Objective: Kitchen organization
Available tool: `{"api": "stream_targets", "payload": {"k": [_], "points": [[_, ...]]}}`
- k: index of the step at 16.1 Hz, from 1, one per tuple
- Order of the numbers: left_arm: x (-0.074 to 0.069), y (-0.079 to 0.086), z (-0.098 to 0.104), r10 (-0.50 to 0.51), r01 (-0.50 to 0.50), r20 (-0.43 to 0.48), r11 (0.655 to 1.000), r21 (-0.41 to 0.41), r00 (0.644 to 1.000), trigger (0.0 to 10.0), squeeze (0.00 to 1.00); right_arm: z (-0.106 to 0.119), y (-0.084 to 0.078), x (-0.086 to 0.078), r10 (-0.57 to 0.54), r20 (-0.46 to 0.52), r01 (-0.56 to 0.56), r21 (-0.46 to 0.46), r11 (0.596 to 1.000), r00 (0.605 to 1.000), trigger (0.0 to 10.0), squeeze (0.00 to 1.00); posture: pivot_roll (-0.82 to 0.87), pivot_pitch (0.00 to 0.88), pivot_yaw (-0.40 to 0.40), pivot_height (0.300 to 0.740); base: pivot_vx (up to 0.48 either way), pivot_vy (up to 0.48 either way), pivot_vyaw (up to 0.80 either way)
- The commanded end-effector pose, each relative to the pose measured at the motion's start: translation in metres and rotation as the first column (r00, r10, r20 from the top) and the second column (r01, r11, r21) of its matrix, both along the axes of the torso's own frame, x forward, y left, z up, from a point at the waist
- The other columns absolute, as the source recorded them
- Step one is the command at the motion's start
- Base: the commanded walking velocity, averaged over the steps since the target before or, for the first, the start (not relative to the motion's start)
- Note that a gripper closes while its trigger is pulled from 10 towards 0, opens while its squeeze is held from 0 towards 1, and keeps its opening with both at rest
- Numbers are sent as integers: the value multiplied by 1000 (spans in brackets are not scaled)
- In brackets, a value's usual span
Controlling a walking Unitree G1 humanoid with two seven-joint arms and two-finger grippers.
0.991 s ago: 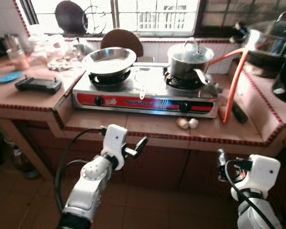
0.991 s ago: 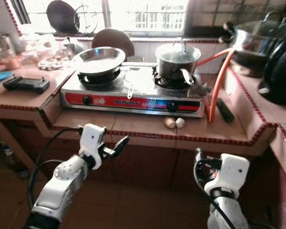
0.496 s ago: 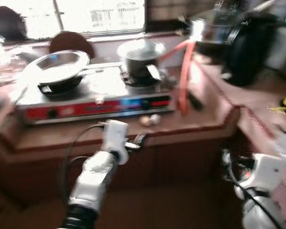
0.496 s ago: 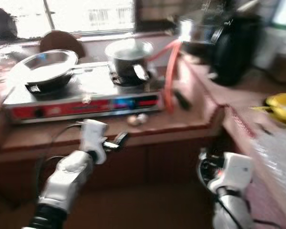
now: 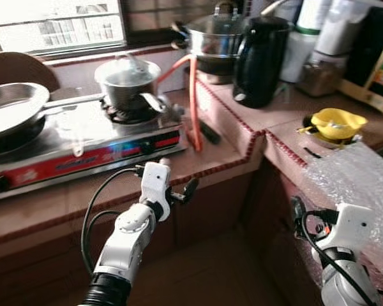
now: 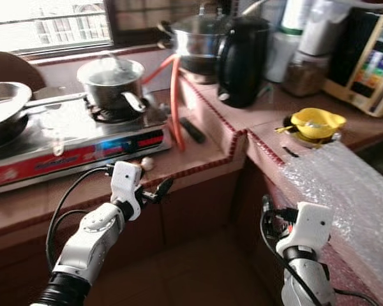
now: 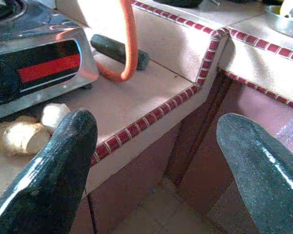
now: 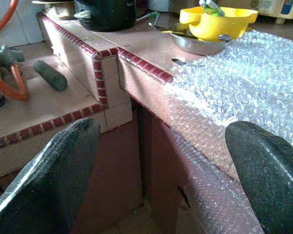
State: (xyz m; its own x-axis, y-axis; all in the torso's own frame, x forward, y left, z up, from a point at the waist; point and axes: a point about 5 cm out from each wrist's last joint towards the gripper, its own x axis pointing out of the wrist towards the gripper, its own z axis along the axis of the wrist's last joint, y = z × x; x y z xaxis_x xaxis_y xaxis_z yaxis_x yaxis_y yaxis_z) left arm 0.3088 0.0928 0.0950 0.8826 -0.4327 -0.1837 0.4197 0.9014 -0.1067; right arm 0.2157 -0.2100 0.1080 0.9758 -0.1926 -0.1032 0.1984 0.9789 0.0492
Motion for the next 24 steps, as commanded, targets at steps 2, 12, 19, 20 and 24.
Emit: {"api": "stream_targets", "payload": {"k": [2,12,19,20,24], "points": [[4,2,2,18,-18,-4,1000,0,1000,10000,0,3,-1,1,-3,4,3,-5,1000,1000,10000,0,-20,0,25,740,0,0,-775],[3,-1,1,17,-17,-16,1000,-21,1000,10000,0,6,-3,-1,-8,11,8,-10,1000,1000,10000,0,-38,0,23,740,0,0,-415],[4,-2,1,11,-12,-21,1000,-29,1000,10000,0,7,-2,0,-10,16,11,-14,1000,1000,10000,0,-43,0,31,740,0,124,0],[4,-2,1,11,-12,-22,1000,-29,1000,10000,0,7,-2,0,-10,16,10,-15,1000,1000,10000,0,-43,0,31,740,0,330,0],[4,-1,0,10,-11,-26,1000,-25,1000,10000,0,7,-2,-1,-13,15,13,-15,1000,1000,10000,0,-44,0,34,740,0,329,0]]}}
